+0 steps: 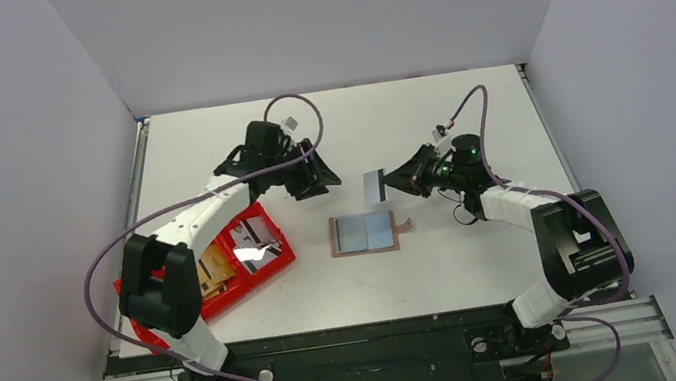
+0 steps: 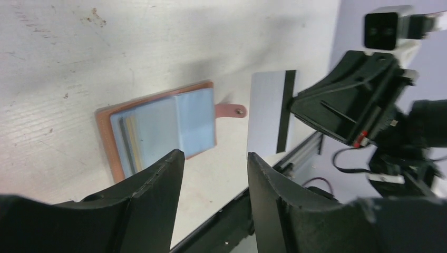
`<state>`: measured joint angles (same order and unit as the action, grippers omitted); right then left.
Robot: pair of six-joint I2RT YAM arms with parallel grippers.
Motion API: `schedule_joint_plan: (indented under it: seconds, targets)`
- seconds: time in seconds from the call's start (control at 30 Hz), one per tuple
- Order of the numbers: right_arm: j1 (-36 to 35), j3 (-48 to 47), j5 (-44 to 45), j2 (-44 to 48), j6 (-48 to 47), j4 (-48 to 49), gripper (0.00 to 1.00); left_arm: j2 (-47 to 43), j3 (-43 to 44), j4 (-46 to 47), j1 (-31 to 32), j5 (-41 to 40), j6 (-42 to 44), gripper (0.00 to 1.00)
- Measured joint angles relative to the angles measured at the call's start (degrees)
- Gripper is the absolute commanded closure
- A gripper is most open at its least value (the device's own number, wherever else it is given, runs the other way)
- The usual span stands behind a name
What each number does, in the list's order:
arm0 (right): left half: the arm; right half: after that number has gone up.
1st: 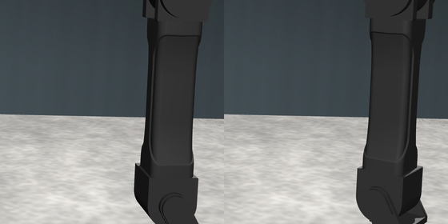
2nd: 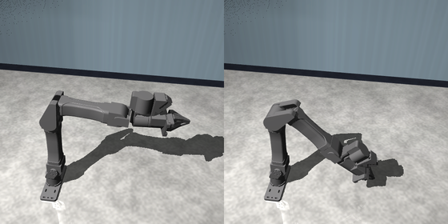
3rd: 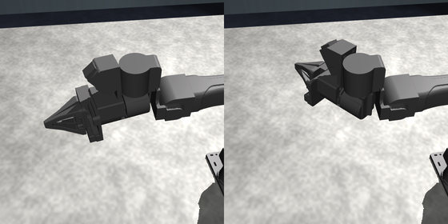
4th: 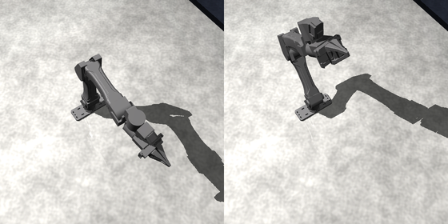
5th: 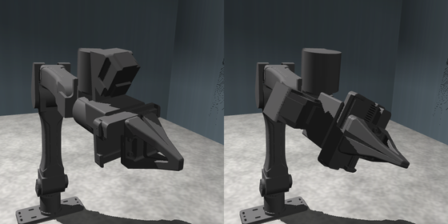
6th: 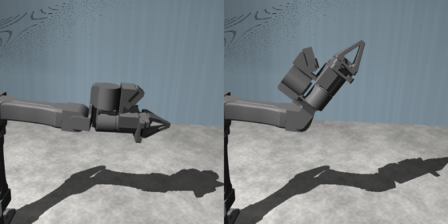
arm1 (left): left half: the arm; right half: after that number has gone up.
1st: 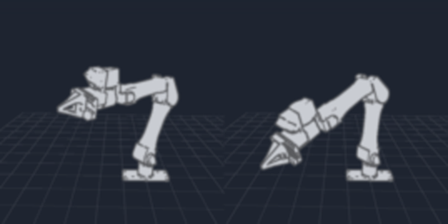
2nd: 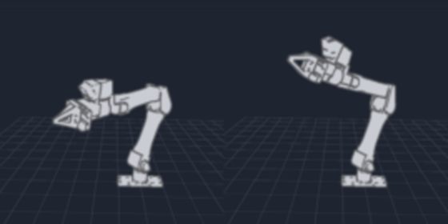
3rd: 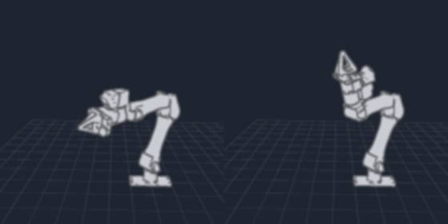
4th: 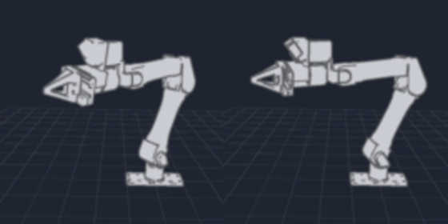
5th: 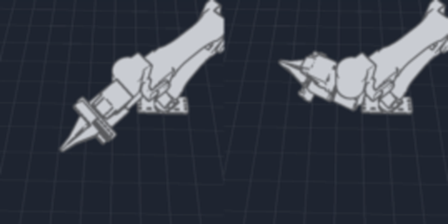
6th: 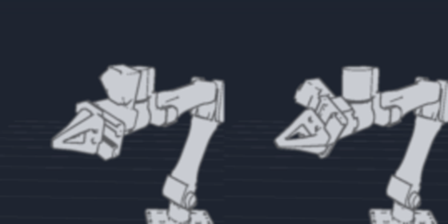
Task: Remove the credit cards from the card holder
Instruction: Place the credit card in the storage box.
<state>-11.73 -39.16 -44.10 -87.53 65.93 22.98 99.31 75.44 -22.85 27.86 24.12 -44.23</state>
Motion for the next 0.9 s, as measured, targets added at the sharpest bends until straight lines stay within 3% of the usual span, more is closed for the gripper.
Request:
schedule_joint_plan:
  seconds: [0.13,0.4,0.9]
  targets:
    - [-0.81,-0.5,-0.76,0.0,5.27,4.96,1.0,-4.33,-5.25,6.82,-3.74,6.36,-3.82,0.53]
    - [-5.16,-3.43,-1.68,-1.33,12.59,13.4,1.0,-4.83,-11.1,16.57,-4.28,14.95,-10.21,0.52]
    - [-8.24,-4.9,-1.66,-3.72,16.5,18.03,1.0,-5.18,-16.52,29.7,-6.14,20.28,-18.62,0.58]
